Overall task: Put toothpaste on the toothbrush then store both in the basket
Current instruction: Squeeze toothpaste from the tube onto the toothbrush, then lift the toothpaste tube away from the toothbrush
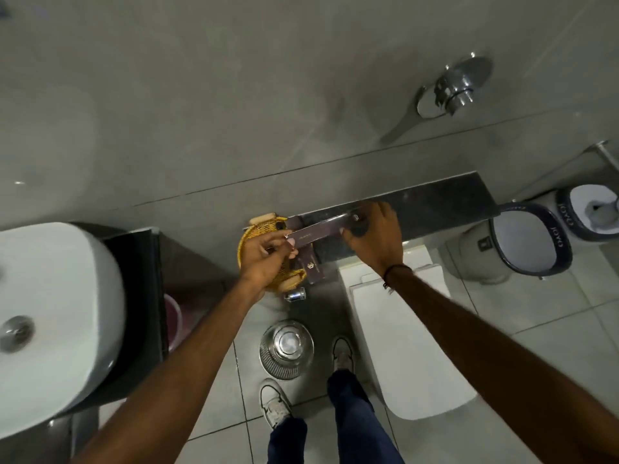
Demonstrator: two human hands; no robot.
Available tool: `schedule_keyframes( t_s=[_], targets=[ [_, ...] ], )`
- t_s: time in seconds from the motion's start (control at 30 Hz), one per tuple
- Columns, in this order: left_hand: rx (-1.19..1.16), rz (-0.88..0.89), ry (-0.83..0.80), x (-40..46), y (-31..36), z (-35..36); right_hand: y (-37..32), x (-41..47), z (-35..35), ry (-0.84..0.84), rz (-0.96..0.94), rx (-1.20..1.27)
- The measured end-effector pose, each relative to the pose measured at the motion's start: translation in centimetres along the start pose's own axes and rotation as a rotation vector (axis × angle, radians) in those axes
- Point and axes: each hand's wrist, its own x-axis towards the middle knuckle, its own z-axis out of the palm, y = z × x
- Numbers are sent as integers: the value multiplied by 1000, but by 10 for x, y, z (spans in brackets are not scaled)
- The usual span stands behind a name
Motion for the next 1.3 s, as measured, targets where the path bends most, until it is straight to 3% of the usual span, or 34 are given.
schedule_keyframes(
  t_s=[0.07,0.13,0.2,0.3,0.53,0.67,0.77,1.1,1.2,1.3],
  targets=[
    [-90,-31,33,-18,6,-23,-29,-24,7,28,241,341],
    [-162,-36,20,-37,11,-43,-61,-48,13,-160,471,742],
    [-228,-22,-21,-54,16,-58,-89,-65,15,-352,525,1021],
    [-349,-36,-74,-75,23,-83,-126,-82,12,-356,466,1151],
    [-594,-48,-57,-97,47,-112,-188,-103,-13,-224,319,1071],
    [-907,-196,-112,-107,65,-110,-213,-119,-19,64,-150,718],
    [-1020,-283,-87,-110,75,-102,-225,-135,-14,36,-354,475],
    [-878,-449,178,-103,55,-100,-231,-134,-28,188,-311,515],
    [-788,-412,411,-102,47,-110,-216,-113,-41,236,-202,534],
    [-620,-372,646,-98,34,-124,-187,-93,-42,128,-56,284]
  ],
)
